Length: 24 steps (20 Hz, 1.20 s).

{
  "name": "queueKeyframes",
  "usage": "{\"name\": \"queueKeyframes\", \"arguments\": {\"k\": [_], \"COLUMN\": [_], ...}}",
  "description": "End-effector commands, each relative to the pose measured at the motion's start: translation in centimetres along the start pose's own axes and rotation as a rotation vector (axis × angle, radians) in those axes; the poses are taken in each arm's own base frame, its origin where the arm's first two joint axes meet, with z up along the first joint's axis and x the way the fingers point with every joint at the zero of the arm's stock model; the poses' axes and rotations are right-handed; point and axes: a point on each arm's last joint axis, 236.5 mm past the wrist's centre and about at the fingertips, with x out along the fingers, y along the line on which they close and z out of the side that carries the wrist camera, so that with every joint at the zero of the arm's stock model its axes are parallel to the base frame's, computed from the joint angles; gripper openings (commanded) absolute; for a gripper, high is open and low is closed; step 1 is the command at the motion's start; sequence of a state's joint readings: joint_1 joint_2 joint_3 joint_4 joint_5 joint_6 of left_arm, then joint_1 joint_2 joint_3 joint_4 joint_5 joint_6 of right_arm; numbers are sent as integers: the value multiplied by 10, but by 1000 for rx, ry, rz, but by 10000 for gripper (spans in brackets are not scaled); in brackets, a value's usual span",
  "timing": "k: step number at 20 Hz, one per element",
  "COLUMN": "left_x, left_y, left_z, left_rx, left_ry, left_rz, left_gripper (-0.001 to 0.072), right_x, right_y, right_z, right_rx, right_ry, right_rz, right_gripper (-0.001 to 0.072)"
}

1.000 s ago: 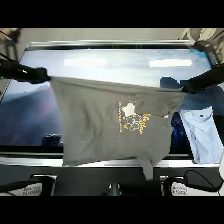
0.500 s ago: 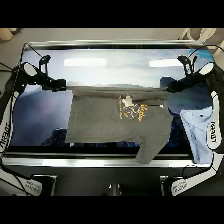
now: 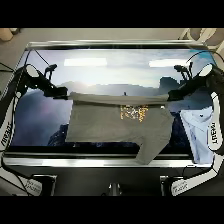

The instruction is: Fold the shirts.

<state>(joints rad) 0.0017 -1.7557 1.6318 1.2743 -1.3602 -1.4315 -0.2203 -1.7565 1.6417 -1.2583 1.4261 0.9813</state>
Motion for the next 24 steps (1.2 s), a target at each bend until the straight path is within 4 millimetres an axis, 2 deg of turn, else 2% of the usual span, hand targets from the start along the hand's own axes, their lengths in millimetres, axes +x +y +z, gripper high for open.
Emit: {"name": "queueKeyframes", "arguments": {"k": [1, 4, 6, 7, 8, 9, 10, 11, 13, 14, 16, 18, 20, 21, 22, 24], "left_x": [24, 42, 45, 46, 45, 41, 33, 23, -1, -11, -17, 2, 30, 41, 50, 59], "left_y": [3, 3, 1, -1, -4, -5, -2, 5, 18, 21, 23, 21, 9, 6, 5, -1], "left_z": [-46, -66, -66, -63, -61, -62, -64, -66, -73, -82, -112, -156, -200, -215, -225, -229], "left_rx": [-20, -41, -52, -69, -77, -76, -70, -66, -78, -94, -123, -155, -188, -185, -192, -207], "left_ry": [164, 229, 224, 215, 208, 215, 230, 240, 243, 245, 257, 286, 315, 322, 329, 317], "left_rz": [-17, -22, -19, -26, -40, -45, -33, -10, 21, 20, 19, 13, -41, -55, -62, -89], "left_gripper": [26, 26, 26, 39, 231, 480, 528, 527, 521, 520, 515, 510, 504, 457, 458, 457], "right_x": [20, 35, 38, 38, 37, 32, 21, 6, -23, -35, -45, -34, -16, -9, -4, -1], "right_y": [12, 15, 14, 12, 10, 12, 15, 18, 12, 8, 2, 10, 26, 33, 37, 42], "right_z": [-47, -58, -58, -55, -50, -44, -42, -45, -63, -71, -98, -134, -161, -170, -177, -185], "right_rx": [63, 137, 150, 152, 162, 161, 109, 40, 35, 67, 126, 170, 176, 180, 185, 175], "right_ry": [162, 184, 183, 169, 145, 124, 125, 144, 181, 171, 170, 189, 205, 206, 213, 228], "right_rz": [60, 71, 69, 61, 50, 56, 61, 59, 33, 30, 22, 21, 34, 47, 52, 63], "right_gripper": [22, 22, 24, 52, 212, 368, 492, 564, 563, 530, 485, 485, 485, 485, 485, 485]}}
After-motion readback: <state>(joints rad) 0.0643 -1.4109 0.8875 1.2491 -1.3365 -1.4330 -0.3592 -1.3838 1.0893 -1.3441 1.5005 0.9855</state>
